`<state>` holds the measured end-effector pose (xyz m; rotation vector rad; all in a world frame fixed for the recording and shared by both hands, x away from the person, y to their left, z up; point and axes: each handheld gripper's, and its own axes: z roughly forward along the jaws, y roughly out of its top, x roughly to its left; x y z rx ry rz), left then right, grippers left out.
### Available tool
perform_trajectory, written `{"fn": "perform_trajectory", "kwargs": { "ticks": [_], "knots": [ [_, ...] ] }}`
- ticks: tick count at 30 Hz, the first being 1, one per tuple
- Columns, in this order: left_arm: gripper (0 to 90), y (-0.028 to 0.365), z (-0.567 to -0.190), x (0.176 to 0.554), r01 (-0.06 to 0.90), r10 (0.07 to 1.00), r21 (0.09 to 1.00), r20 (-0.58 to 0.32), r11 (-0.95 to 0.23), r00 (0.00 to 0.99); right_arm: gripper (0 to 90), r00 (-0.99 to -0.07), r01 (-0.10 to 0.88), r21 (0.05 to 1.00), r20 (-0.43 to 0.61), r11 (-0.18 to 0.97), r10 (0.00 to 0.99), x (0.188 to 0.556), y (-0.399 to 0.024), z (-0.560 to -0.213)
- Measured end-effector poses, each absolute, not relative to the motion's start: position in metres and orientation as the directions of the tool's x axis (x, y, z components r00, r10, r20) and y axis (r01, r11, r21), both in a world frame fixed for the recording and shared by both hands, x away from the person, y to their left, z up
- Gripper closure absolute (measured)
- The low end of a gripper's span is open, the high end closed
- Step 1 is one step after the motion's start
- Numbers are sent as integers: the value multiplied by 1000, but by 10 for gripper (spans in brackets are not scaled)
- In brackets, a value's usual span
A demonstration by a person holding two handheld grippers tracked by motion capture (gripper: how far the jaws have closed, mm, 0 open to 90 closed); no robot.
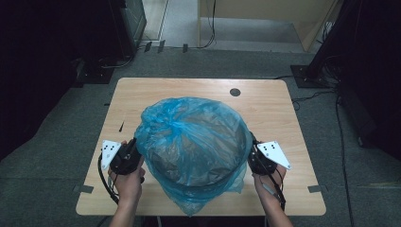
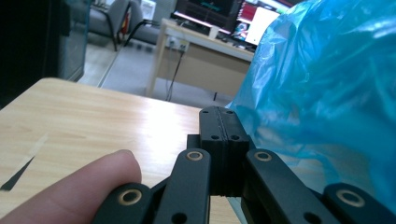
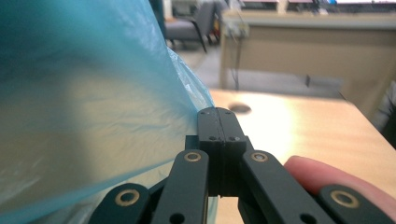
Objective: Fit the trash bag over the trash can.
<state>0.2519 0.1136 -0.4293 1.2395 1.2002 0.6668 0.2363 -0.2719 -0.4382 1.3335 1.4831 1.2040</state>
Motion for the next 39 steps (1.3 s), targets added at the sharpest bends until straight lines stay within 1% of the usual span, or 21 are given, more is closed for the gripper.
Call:
{"fn": "perform_trajectory", "kwargs": {
  "ticks": [3, 7, 9, 10, 11, 12, 13, 15, 16, 18, 20, 22, 25, 27, 31, 33, 37, 39],
  "knots": [
    [900, 113, -442, 252, 240, 895, 931, -338, 274, 292, 900, -99, 271, 963, 30, -2, 995, 239, -281, -453],
    [900, 112, -463, 251, 286, 894, 919, -352, 273, 276, 900, -76, 307, 952, 22, 3, 997, 241, -293, -470],
    [900, 112, -469, 250, 288, 899, 919, -347, 268, 269, 900, -91, 308, 951, 55, -25, 994, 239, -301, -475],
    [900, 113, -472, 249, 279, 899, 923, -342, 266, 273, 881, -113, 296, 955, 72, -36, 991, 237, -305, -476],
    [900, 115, -473, 248, 264, 900, 928, -334, 262, 282, 824, -145, 277, 960, 87, -44, 986, 236, -310, -476],
    [870, 118, -475, 247, 242, 896, 934, -330, 263, 299, 768, -197, 260, 964, 116, -62, 974, 233, -315, -476],
    [778, 121, -475, 245, 220, 892, 938, -328, 268, 311, 721, -250, 237, 968, 145, -85, 957, 231, -320, -475],
    [626, 130, -476, 242, 168, 882, 940, -337, 296, 329, 650, -329, 192, 977, 151, -90, 932, 224, -329, -473],
    [568, 134, -476, 241, 144, 878, 939, -343, 313, 334, 622, -357, 182, 979, 153, -92, 921, 221, -333, -470],
    [481, 142, -476, 238, 102, 884, 940, -341, 325, 321, 610, -380, 153, 983, 154, -103, 912, 216, -340, -464],
    [448, 149, -475, 236, 85, 890, 941, -339, 329, 304, 615, -391, 121, 987, 148, -109, 908, 211, -345, -455],
    [408, 155, -476, 236, 75, 901, 946, -322, 314, 292, 651, -399, 87, 990, 140, -114, 906, 206, -349, -442],
    [358, 162, -481, 235, 68, 928, 964, -267, 258, 260, 710, -424, 45, 994, 113, -104, 899, 199, -349, -418],
    [309, 167, -486, 235, 71, 947, 975, -221, 210, 231, 767, -447, 13, 996, 80, -83, 891, 196, -348, -401],
    [206, 180, -497, 239, 163, 963, 974, -190, 160, 193, 862, -500, -39, 998, 31, -58, 865, 191, -344, -366],
    [206, 185, -502, 241, 186, 971, 973, -170, 137, 171, 900, -547, -53, 997, 19, -58, 837, 191, -342, -350],
    [181, 192, -506, 245, 262, 986, 964, -84, 44, 144, 900, -638, -101, 994, -41, -30, 769, 195, -337, -321],
    [181, 195, -508, 245, 270, 990, 963, -41, 4, 133, 900, -693, -118, 993, -63, -26, 719, 199, -333, -307]
  ]
}}
